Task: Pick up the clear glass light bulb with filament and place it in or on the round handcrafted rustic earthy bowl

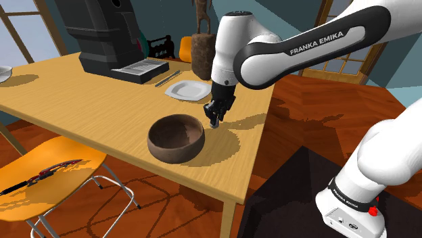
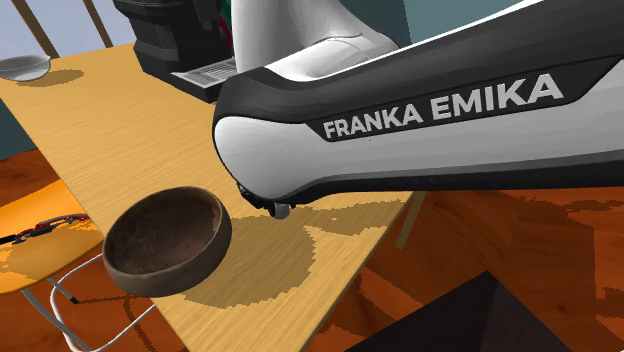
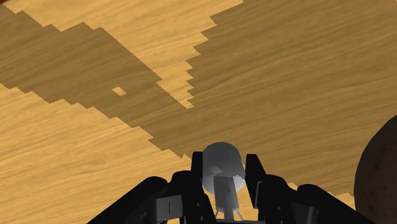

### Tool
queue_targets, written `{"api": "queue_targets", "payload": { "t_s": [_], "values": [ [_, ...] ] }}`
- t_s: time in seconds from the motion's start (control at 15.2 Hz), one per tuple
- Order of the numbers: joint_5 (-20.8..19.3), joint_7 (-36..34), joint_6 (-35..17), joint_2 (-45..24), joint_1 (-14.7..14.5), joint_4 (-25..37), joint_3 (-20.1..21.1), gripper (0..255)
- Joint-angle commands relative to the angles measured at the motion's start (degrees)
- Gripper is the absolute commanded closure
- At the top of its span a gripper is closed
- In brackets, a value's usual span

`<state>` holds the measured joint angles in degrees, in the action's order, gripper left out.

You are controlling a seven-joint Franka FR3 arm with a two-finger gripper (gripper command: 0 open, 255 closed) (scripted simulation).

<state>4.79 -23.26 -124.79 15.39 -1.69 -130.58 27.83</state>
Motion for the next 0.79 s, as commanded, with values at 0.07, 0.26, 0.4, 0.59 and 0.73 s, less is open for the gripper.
{"api": "queue_targets", "payload": {
  "t_s": [0.07, 0.26, 0.4, 0.59, 0.73],
  "values": [
    [0.0, 0.0, 0.0, 0.0, 0.0, 0.0, 0.0, 255],
    [0.0, 0.0, 0.0, 0.0, 0.0, 0.0, 0.0, 255],
    [0.2, 0.2, 1.6, 0.5, 0.0, 1.1, -0.2, 255],
    [0.3, 0.5, 4.0, 1.2, 0.0, 2.9, -0.5, 255],
    [0.4, 0.6, 5.5, 1.5, 0.0, 4.1, -0.7, 255]
  ]
}}
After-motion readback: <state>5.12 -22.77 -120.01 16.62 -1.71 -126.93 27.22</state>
